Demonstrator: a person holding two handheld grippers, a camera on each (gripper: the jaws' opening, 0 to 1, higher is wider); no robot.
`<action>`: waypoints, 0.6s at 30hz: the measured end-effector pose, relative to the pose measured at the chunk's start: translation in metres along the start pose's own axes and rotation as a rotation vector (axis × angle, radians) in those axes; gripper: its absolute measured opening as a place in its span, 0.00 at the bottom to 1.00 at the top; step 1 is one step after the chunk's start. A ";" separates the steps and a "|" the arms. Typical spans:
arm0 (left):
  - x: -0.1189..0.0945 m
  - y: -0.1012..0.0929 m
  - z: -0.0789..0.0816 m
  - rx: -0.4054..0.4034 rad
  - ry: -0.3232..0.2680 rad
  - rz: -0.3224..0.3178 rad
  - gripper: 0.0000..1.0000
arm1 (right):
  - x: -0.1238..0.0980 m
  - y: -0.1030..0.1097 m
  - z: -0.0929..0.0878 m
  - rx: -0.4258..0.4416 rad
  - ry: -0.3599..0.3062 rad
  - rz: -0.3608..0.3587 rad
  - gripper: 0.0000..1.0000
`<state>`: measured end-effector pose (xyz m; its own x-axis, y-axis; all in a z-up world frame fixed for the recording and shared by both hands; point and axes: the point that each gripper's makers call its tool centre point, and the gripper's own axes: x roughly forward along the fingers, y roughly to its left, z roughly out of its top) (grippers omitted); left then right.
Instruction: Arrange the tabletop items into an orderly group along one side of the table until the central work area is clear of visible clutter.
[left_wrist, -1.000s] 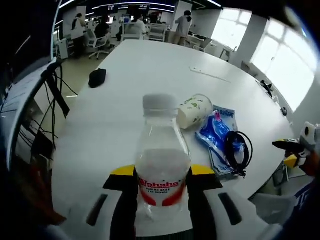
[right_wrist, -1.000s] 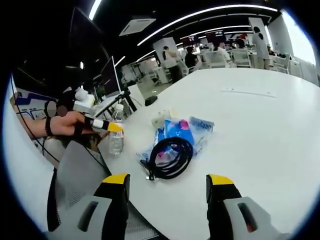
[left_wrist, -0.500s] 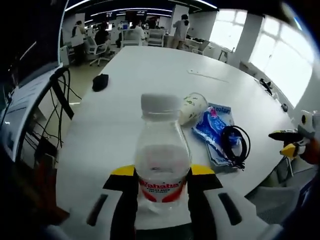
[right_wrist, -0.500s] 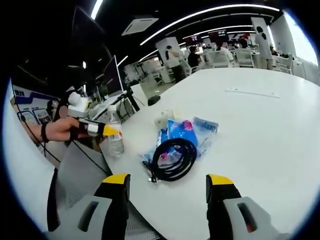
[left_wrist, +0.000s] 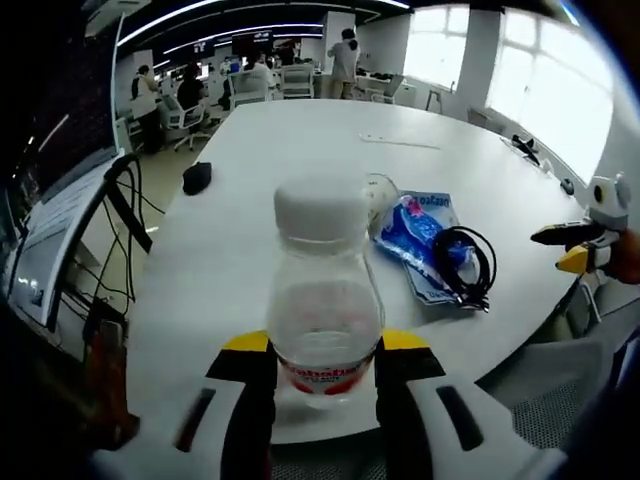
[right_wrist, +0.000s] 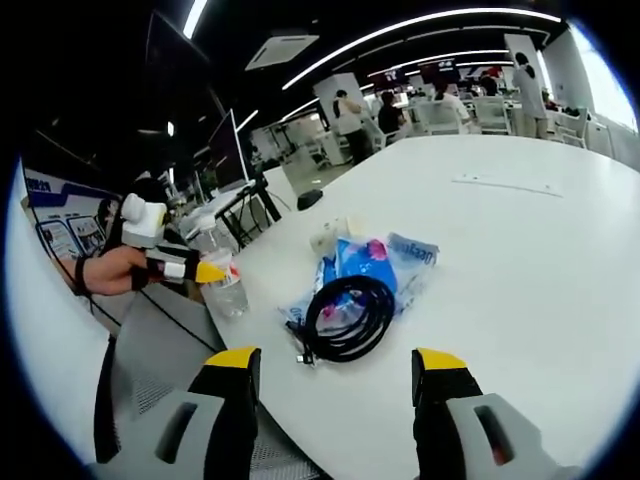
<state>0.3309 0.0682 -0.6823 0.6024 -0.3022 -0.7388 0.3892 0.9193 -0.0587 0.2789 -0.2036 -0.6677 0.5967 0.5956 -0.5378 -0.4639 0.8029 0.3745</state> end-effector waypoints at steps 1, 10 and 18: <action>-0.001 0.000 -0.001 0.001 0.001 0.001 0.37 | 0.000 0.000 -0.001 -0.001 0.002 0.000 0.62; -0.007 -0.001 -0.013 0.052 0.007 0.014 0.37 | 0.000 0.001 -0.001 -0.002 0.004 0.002 0.62; -0.007 0.000 -0.018 0.054 0.021 0.022 0.37 | 0.002 0.001 0.000 -0.007 0.005 0.004 0.62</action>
<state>0.3146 0.0752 -0.6889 0.5966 -0.2765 -0.7534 0.4133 0.9106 -0.0069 0.2794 -0.2017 -0.6678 0.5916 0.5989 -0.5398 -0.4707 0.8001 0.3719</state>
